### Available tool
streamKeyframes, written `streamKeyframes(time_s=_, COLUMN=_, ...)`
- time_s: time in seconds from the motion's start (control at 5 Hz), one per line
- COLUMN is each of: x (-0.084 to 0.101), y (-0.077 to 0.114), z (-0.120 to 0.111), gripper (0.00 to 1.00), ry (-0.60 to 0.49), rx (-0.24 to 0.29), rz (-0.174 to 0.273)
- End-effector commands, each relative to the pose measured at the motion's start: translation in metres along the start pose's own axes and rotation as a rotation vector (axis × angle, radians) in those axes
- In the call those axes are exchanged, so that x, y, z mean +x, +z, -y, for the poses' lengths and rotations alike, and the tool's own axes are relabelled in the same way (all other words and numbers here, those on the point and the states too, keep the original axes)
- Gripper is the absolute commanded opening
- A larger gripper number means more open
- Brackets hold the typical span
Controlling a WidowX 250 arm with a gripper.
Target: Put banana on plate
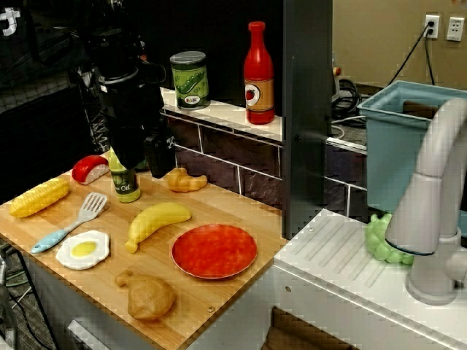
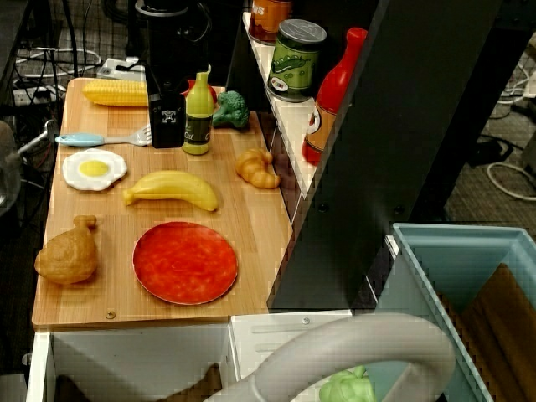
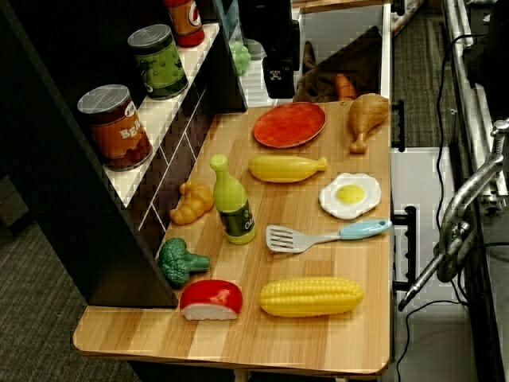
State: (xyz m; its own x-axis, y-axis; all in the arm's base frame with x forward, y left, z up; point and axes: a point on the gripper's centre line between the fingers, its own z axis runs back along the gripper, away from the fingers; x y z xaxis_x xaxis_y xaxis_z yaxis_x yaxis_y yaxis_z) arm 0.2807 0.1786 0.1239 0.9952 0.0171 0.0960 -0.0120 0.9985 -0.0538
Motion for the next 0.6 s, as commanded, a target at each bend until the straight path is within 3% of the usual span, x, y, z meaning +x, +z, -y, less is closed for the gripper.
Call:
streamKeyframes(time_s=0.0, x=0.000, y=0.000, z=0.000, gripper=1.00, ry=0.000, rx=0.000, rz=0.000)
streamKeyframes(time_s=0.4, x=0.022, y=-0.051, z=-0.008, gripper=1.00, ry=-0.115, rx=0.099, rz=0.019)
